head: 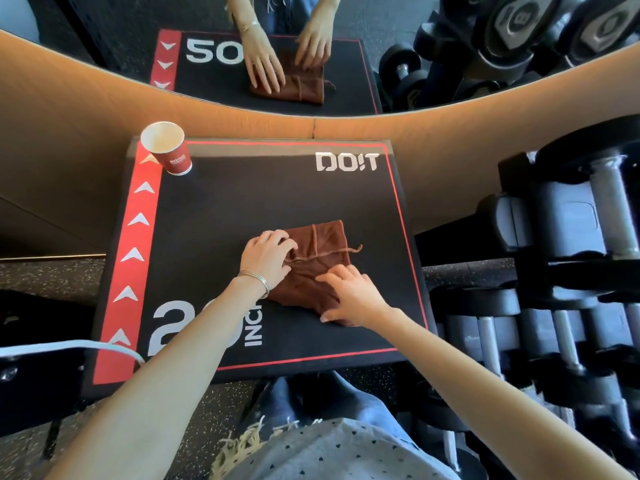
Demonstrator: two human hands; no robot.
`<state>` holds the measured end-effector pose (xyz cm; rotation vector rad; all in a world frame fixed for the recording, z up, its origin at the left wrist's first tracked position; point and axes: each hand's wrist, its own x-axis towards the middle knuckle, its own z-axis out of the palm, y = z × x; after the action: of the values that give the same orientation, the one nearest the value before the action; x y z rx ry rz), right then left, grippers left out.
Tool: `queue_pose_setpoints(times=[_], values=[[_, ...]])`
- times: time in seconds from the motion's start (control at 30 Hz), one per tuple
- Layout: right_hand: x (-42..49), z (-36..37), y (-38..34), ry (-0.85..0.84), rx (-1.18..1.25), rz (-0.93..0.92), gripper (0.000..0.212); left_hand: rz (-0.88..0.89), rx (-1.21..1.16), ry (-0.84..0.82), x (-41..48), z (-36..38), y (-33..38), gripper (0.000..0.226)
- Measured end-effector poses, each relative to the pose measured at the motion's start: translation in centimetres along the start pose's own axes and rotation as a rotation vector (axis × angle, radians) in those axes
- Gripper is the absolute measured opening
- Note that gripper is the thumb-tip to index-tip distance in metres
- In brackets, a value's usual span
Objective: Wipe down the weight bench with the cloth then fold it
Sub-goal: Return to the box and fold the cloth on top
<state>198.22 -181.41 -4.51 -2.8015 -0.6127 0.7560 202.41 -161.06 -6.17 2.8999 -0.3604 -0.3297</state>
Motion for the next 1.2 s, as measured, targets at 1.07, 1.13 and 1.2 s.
queue_pose_setpoints(times=[1.07, 1.13, 1.2], values=[[-0.4, -2.0, 3.2, -0.105, 0.240, -0.046, 0.037, -0.056, 0.059, -0.060, -4.2, 0.1, 2.4, 0.020], [0.0, -2.9, 2.8, -0.236, 0.360, -0.041, 0.029, -0.123, 0.038, -0.274, -3.5, -1.2, 1.9, 0.020], [0.5, -3.6, 2.5, -0.318, 0.370, -0.061, 0.025, -0.189, 0.060, -0.417, -3.0, -2.1, 1.7, 0.021]])
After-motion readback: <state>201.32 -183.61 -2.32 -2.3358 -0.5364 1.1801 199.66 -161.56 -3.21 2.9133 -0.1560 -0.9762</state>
